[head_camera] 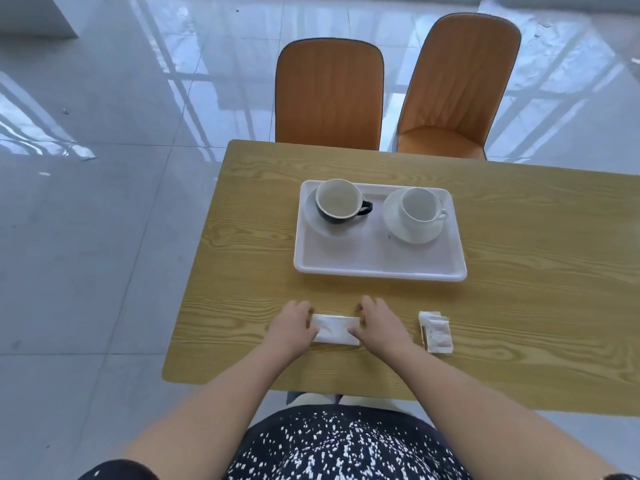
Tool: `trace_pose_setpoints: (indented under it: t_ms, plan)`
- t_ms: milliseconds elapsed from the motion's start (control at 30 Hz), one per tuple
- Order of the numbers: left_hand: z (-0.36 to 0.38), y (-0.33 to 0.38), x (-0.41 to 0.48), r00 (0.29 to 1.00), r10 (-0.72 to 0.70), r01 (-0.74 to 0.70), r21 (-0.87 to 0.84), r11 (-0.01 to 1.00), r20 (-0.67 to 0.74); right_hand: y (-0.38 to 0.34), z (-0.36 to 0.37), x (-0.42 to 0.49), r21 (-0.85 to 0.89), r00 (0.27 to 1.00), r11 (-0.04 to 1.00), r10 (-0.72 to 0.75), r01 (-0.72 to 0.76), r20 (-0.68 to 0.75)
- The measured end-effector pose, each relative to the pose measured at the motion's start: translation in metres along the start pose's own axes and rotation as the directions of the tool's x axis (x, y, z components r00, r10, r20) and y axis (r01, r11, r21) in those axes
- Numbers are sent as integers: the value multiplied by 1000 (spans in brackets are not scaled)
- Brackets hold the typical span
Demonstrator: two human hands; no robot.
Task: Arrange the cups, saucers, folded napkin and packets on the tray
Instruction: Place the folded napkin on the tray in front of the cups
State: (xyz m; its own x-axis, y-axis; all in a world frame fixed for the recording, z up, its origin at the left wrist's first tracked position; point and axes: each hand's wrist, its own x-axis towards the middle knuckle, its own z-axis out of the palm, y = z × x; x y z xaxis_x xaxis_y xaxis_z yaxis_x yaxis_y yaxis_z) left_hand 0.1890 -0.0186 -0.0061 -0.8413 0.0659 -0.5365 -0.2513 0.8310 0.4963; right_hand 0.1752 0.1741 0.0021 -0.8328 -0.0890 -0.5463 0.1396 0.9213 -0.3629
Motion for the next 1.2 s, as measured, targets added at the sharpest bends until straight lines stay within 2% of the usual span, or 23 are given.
trace_pose_setpoints:
  t_ms: [200,433,500,600,667,767,833,900,933,1000,1100,1200]
  plan:
    - [9,5,4,999,-18,22,106,994,-44,0,10,5,-50,999,999,-13,11,-44]
    - [11,5,2,997,-11,18,94,995,-70,6,14,7,1,999,1000,-13,13,-38]
    - [13,4,0,996,-8,12,56,998,-87,8,12,6,41,999,999,-25,27,-43]
    - [13,5,1,995,-20,9,-114,993,-95,10,6,5,172,999,984,-31,38,-43]
    - [10,6,3,994,-77,46,-333,942,-80,13,-1,5,319,1000,948,-8,17,-28]
    - [3,11,6,987,-158,126,-684,718,16,17,-11,8,546,1000,838,26,-22,0]
    - [-2,15,11,979,-186,176,-807,564,83,17,-17,13,718,995,689,89,-95,46]
    - [-5,19,16,973,-202,195,-853,484,109,17,-21,19,847,976,489,151,-210,155]
    - [-7,22,18,972,-205,201,-867,456,118,16,-22,22,870,966,423,167,-252,198]
    - [-10,27,23,970,-206,205,-889,409,129,17,-24,27,873,959,405,185,-272,213]
    - [-15,36,31,973,-204,178,-909,378,106,17,-29,34,859,969,455,179,-236,172]
    - [-21,42,41,971,-237,100,-867,488,-22,12,-40,45,849,980,494,156,-187,125]
